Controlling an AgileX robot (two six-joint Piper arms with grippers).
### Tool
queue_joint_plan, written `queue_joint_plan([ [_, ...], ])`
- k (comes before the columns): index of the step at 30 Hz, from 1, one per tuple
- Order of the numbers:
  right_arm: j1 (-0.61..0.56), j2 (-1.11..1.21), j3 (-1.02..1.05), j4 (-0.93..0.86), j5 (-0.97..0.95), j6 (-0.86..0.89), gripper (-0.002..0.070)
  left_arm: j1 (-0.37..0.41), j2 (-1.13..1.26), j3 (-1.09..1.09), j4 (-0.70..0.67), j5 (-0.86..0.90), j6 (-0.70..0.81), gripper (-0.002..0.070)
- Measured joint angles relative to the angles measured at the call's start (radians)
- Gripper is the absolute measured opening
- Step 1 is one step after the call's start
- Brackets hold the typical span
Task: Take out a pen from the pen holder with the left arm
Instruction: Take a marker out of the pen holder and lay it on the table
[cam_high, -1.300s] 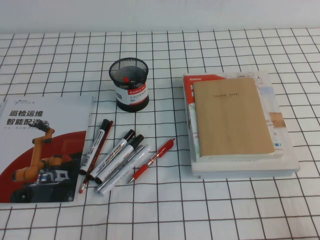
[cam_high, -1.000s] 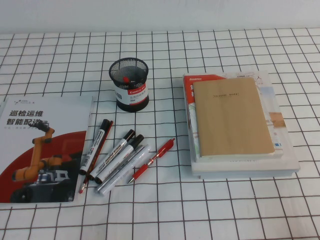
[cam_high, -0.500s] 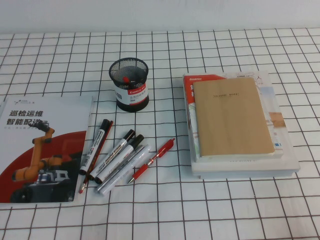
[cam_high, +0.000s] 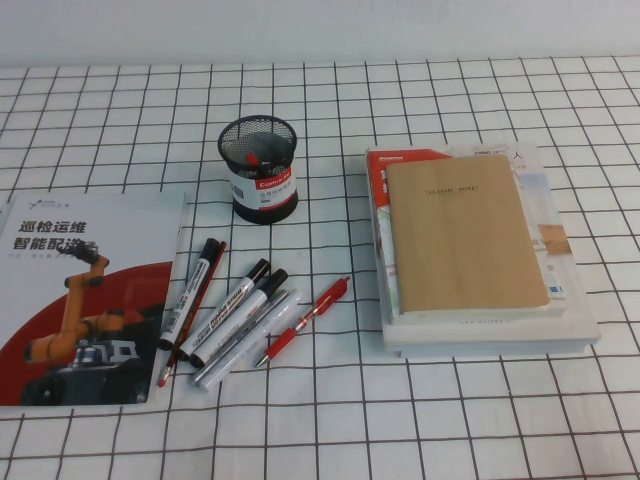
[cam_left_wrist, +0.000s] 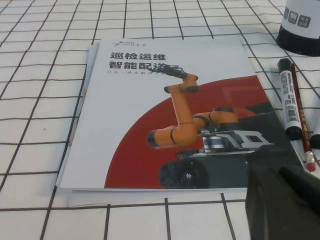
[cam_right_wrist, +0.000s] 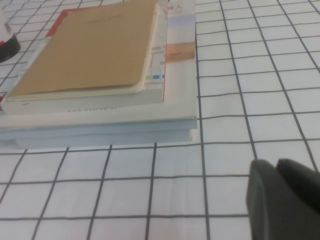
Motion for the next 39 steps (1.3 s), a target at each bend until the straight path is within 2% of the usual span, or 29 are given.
queue_joint_plan([
  [15,0.0,0.0,0.0,0.0,0.0,0.0,-0.0014,0.0,0.0,0.0,0.003,-0.017,0.0,-0.0002],
  [19,0.0,0.0,0.0,0.0,0.0,0.0,-0.0014,0.0,0.0,0.0,0.003,-0.069,0.0,-0.0002],
  [22,0.0,0.0,0.0,0.0,0.0,0.0,-0.0014,0.0,0.0,0.002,0.003,-0.19,-0.002,-0.0002],
  [29,0.0,0.0,0.0,0.0,0.0,0.0,-0.0014,0.0,0.0,0.002,-0.006,-0.453,-0.192,-0.0002],
  [32,0.0,0.0,0.0,0.0,0.0,0.0,-0.0014,0.0,0.0,0.002,-0.008,-0.477,-0.265,-0.0002],
  [39,0.0,0.0,0.0,0.0,0.0,0.0,-0.0014,0.0,0.0,0.002,-0.008,-0.481,-0.323,-0.0002],
])
